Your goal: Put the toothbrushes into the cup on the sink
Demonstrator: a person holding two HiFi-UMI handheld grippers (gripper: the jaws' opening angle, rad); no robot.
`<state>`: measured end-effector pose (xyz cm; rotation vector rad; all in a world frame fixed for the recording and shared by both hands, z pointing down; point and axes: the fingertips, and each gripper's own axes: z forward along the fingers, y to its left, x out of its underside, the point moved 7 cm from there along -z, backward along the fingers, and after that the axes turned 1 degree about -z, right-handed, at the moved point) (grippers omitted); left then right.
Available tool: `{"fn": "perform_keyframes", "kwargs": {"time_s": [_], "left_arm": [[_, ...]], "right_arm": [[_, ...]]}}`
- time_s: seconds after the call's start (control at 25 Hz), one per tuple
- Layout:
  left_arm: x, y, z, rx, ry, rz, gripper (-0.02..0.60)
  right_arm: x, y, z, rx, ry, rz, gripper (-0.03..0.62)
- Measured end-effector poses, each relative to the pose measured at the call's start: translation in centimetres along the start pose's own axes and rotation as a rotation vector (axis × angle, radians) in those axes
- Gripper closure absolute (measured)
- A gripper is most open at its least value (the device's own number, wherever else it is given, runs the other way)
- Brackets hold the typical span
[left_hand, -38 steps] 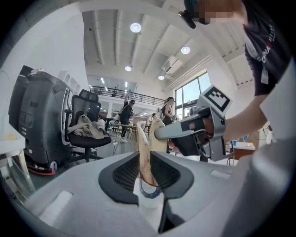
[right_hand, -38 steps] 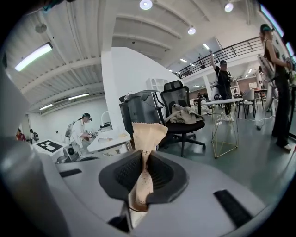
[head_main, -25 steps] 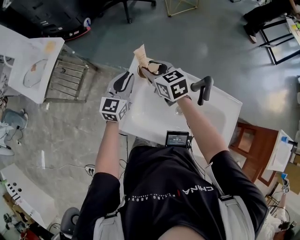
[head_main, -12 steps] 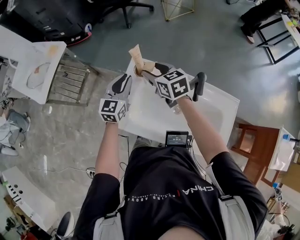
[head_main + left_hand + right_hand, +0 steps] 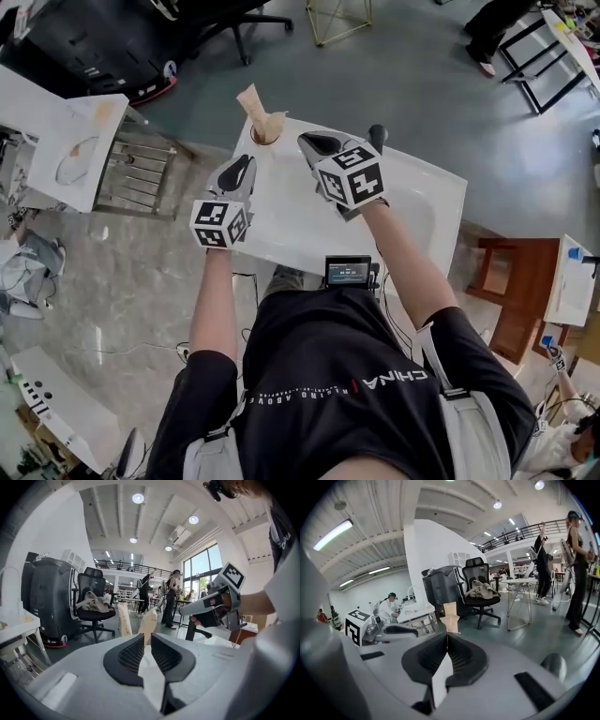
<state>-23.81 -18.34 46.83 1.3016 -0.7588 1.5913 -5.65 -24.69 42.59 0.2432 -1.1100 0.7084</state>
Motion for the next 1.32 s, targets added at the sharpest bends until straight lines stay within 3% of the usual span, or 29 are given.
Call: {"fn": "perform_keyframes", "kwargs": {"time_s": [0.28,0.52,0.84,1.04,1.32], "left_arm": [[0.2,-5.1,-1.9,0.082,0.035,-0.003,0.551],[1.6,-8.6,-3.3,0.104,0.05,-0.01,0.554],[3.1,-10.4,-4.8,0.06,0.062,-0.018,0.571],[3.1,-11.0,-5.4,0.106,0.023,-0.075,0.571],[3.1,-11.4,-4.5,0.129,0.044,-0.062,0.571]], "right_arm": [[2.9,1.9,-4.4,-0.009,0.045,-0.099,0.585],[5.8,2.4,-7.0,-0.007,0.051,-0.105,0.585],[8.0,2.8,-8.7,-0.015,0.041,-0.099,0.585],[8.0,3.0,-9.1,-0.021,0.033,-0.094,0.585],[8.1,2.6,-9.1,-0.022,0.026,-0.091,0.585]]}}
